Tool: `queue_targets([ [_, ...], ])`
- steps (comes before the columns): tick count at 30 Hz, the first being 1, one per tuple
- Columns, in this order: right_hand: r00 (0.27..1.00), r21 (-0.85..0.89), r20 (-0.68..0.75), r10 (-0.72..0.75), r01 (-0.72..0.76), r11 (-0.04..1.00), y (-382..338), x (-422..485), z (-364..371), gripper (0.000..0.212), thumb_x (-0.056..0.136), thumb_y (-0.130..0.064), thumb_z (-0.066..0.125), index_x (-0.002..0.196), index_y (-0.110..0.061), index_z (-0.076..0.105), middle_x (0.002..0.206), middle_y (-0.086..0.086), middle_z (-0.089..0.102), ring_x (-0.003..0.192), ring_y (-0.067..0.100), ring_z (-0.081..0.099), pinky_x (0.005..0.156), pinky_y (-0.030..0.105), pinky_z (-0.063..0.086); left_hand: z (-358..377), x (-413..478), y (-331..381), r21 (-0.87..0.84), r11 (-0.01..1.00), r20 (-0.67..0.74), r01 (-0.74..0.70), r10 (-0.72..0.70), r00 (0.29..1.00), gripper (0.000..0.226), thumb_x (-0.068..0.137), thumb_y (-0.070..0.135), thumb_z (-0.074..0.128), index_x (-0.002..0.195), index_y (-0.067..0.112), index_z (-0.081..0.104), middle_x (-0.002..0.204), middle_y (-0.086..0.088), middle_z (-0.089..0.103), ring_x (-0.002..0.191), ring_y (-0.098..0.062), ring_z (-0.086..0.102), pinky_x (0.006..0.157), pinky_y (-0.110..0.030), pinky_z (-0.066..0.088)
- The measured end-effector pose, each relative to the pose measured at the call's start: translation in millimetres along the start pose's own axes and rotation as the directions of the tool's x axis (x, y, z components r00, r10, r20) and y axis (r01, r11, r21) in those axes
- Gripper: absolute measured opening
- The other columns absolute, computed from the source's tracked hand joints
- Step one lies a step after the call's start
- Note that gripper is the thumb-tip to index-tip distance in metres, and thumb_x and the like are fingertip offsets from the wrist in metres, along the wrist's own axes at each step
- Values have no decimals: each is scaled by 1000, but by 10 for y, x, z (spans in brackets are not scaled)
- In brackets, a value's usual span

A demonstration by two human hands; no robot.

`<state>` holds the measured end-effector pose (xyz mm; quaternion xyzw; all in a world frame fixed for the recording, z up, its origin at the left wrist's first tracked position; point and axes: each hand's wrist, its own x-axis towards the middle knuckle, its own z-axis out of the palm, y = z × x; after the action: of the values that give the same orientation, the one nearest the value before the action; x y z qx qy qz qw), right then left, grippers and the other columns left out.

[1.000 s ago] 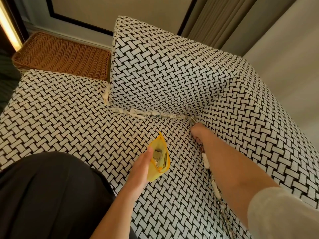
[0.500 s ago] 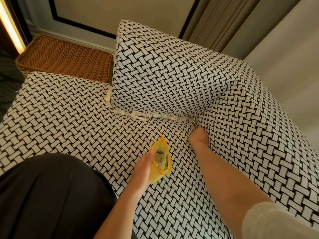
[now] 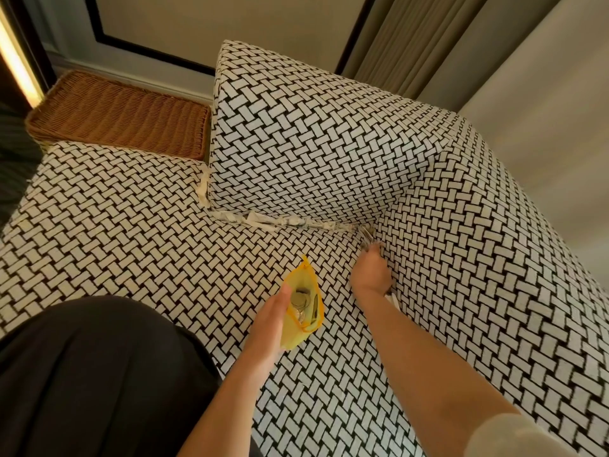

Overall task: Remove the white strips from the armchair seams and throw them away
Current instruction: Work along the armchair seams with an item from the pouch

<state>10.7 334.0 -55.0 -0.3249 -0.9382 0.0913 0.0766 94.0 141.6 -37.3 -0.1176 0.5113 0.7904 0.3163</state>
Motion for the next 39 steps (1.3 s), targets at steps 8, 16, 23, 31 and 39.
queue_targets([
  [8, 992, 771, 74, -97, 5, 637, -87, -691, -298, 20, 92, -18, 54, 74, -18, 62, 57, -8, 47, 52, 7, 37, 51, 20, 35, 10, -21, -13, 41, 999, -28, -1, 3, 1000, 62, 69, 68, 37, 117, 30, 50, 124, -4, 56, 114, -21, 54, 82, -34, 49],
  [16, 817, 705, 94, -569, 349, 617, -138, -1095, -921, 17, 95, -14, 48, 91, -23, 62, 55, -17, 54, 46, 2, 43, 43, 11, 32, 26, -38, -1, 66, 998, -15, -18, 19, 1000, 59, 79, 65, 32, 119, 25, 51, 120, -5, 59, 109, -21, 57, 87, -38, 50],
  [23, 939, 377, 309, -148, 22, 926, 163, -466, -300, 44, 96, -12, 39, 140, -20, 39, 67, -10, 43, 52, 6, 38, 49, 20, 34, 23, -30, 10, 1, 1000, -3, -5, 5, 1000, 61, 69, 62, 38, 114, 24, 52, 114, -5, 59, 103, -21, 57, 70, -30, 47],
  [31, 826, 210, 560, 63, -215, 954, 96, 229, -283, 60, 88, -3, 32, 145, -23, 28, 121, 9, 54, 87, 19, 53, 61, 28, 48, 6, 21, -21, -48, 999, 5, 10, -10, 1000, 63, 67, 60, 39, 115, 22, 52, 111, -5, 61, 98, -17, 59, 65, -28, 47],
  [39, 866, 230, 480, 140, -278, 933, 278, 213, -182, 54, 93, -7, 33, 144, -23, 32, 124, 7, 51, 86, 21, 58, 67, 30, 54, -2, 8, -13, -36, 999, 23, 3, -2, 1000, 55, 70, 59, 37, 112, 26, 51, 112, -3, 60, 97, -14, 58, 65, -26, 45],
])
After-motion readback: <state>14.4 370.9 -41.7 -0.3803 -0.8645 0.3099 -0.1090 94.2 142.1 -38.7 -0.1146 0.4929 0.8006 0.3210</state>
